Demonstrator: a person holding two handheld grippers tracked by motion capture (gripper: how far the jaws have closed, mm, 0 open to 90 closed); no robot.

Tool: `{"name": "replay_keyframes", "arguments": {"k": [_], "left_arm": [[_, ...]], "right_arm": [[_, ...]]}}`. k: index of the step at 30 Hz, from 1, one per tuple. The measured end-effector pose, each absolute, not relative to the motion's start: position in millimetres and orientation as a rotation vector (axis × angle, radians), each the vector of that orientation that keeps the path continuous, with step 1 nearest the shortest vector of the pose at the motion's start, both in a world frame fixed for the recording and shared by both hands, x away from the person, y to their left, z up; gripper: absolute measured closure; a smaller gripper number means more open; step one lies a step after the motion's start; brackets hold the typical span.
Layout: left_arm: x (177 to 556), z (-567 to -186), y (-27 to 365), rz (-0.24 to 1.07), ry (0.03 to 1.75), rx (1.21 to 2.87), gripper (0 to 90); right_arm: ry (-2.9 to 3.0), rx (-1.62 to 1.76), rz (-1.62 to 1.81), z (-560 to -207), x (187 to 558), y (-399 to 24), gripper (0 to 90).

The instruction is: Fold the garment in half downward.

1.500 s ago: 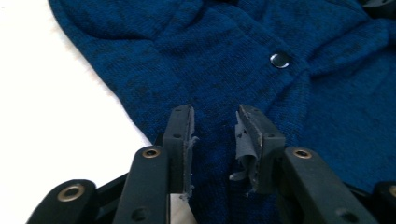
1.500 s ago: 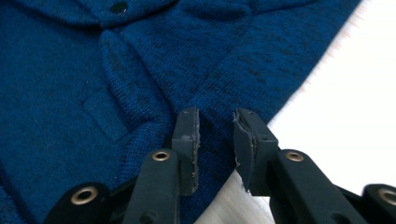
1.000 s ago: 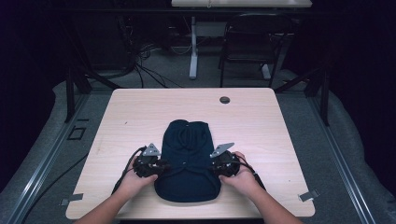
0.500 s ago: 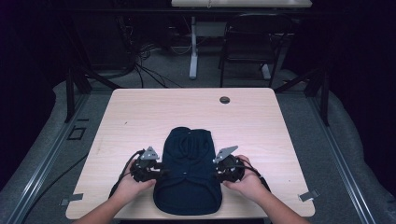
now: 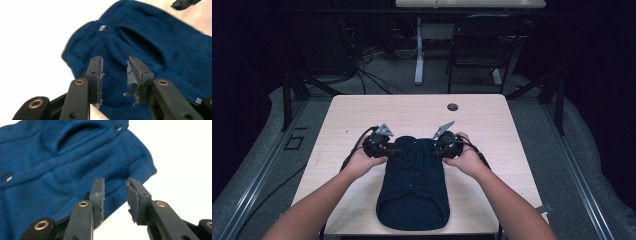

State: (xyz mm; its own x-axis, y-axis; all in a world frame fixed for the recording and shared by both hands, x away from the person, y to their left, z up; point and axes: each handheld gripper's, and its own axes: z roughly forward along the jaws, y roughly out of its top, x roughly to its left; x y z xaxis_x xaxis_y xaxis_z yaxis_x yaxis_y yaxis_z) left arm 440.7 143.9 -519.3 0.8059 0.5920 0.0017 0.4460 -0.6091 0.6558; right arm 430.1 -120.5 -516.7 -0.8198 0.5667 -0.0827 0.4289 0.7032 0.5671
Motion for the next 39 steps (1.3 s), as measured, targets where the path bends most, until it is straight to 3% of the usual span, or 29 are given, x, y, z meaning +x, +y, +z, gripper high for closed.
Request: {"name": "replay_keyframes", "arguments": {"k": [16,28,39], "left_arm": [[500.3,-531.7,132.6,0.34,0.782,2.37,62.9],[508.6,-553.4,124.5,0.368,0.838,2.449,56.7],[507.8,-557.6,121.7,0.378,0.834,2.461,59.3]], "right_arm": [[2.663,0.773,0.653,-531.2,495.5,-102.3,62.4],[2.677,0.789,0.58,-546.7,504.3,-91.7,56.3],[2.711,0.828,0.558,-549.9,504.8,-89.5,65.0]]}}
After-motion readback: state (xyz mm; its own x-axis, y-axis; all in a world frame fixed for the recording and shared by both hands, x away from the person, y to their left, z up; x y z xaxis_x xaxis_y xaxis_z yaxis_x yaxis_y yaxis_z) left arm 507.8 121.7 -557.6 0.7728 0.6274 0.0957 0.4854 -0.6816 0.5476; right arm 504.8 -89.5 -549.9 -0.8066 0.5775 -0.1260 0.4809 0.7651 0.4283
